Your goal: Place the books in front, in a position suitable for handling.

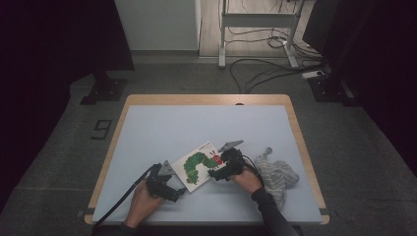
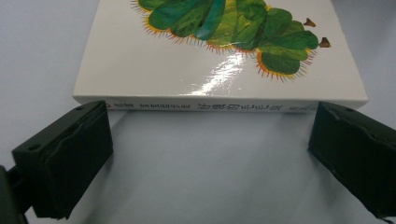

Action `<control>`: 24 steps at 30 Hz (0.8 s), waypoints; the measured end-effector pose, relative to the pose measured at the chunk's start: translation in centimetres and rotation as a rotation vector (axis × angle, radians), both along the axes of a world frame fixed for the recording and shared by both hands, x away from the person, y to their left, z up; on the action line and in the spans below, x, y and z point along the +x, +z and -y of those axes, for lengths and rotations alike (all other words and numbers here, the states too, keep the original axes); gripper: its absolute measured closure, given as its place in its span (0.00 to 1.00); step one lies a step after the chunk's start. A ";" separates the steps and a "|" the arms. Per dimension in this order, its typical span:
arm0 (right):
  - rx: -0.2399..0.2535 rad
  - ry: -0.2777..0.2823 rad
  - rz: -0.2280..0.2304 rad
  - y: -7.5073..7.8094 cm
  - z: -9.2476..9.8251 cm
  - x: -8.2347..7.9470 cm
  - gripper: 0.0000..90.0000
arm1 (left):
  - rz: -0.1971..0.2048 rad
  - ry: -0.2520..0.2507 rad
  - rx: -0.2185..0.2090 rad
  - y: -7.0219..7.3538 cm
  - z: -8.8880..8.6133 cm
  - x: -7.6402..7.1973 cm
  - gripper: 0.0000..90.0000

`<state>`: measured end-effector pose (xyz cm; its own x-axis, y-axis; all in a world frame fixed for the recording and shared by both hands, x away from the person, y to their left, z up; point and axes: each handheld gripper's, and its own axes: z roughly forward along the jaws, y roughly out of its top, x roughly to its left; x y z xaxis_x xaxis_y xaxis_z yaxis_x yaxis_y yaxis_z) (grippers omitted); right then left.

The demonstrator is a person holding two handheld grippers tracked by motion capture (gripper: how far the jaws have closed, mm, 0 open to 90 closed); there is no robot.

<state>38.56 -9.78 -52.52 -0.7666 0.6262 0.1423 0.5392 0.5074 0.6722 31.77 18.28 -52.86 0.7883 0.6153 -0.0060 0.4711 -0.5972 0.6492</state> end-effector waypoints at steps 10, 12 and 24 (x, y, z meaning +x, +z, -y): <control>-0.023 0.014 0.030 0.3 -0.9 1.5 0.00 | 0.008 0.032 -0.006 -0.1 0.0 -0.4 0.00; -0.023 0.015 0.032 0.3 -1.0 2.0 0.00 | 0.008 0.036 -0.006 -0.1 0.0 -0.5 0.00; -0.023 0.022 0.048 1.3 -0.8 1.9 0.02 | 0.005 0.036 -0.009 -0.1 0.0 -0.4 0.00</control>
<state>40.49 -8.96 -51.19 -0.7855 0.6121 0.0912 0.4955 0.5338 0.6852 31.34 18.26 -52.95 0.7654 0.6436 -0.0078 0.4892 -0.5738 0.6568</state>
